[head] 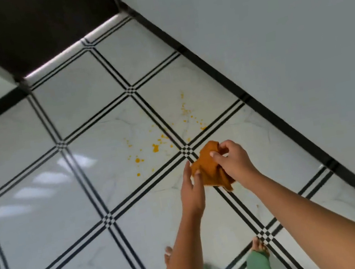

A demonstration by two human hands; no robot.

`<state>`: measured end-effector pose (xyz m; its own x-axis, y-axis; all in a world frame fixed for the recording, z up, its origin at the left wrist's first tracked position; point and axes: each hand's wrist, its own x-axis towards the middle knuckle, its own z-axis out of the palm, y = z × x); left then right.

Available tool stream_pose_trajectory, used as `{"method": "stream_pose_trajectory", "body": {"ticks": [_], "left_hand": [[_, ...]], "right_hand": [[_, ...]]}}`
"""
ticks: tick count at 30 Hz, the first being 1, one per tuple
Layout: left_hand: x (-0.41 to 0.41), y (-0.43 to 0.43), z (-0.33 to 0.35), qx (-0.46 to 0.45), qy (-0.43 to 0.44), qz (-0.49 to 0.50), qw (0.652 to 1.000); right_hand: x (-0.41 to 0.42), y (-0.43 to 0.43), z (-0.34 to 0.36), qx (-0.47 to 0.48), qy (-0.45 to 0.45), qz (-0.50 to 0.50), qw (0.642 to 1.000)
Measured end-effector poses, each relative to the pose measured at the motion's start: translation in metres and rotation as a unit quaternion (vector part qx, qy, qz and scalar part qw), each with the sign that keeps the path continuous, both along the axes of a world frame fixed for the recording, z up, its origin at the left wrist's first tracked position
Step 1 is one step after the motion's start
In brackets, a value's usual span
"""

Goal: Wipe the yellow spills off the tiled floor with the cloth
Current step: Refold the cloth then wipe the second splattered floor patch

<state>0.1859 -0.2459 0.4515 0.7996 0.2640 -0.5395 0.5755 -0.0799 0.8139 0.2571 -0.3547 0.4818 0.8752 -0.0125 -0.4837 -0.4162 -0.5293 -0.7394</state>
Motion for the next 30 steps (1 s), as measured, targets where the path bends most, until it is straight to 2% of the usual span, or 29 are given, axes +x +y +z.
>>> {"method": "stream_pose_trajectory", "body": {"ticks": [5, 11, 16, 22, 30], "left_hand": [[-0.042, 0.085, 0.096, 0.020, -0.041, 0.044, 0.998], [-0.056, 0.207, 0.138, 0.056, -0.079, 0.057, 0.994], [-0.051, 0.292, 0.151, 0.066, -0.087, 0.054, 0.992], [-0.003, 0.381, 0.155, 0.076, -0.089, 0.042, 0.992], [0.115, 0.508, 0.172, 0.104, -0.094, -0.018, 0.990]], "right_hand": [[-0.037, 0.081, 0.092, 0.026, 0.013, -0.024, 0.999], [-0.052, 0.191, 0.130, 0.091, 0.049, -0.075, 0.992], [-0.042, 0.278, 0.149, 0.205, 0.099, -0.094, 0.969], [0.009, 0.376, 0.159, 0.239, 0.067, -0.104, 0.963], [0.119, 0.485, 0.162, 0.209, 0.065, -0.165, 0.962]]}}
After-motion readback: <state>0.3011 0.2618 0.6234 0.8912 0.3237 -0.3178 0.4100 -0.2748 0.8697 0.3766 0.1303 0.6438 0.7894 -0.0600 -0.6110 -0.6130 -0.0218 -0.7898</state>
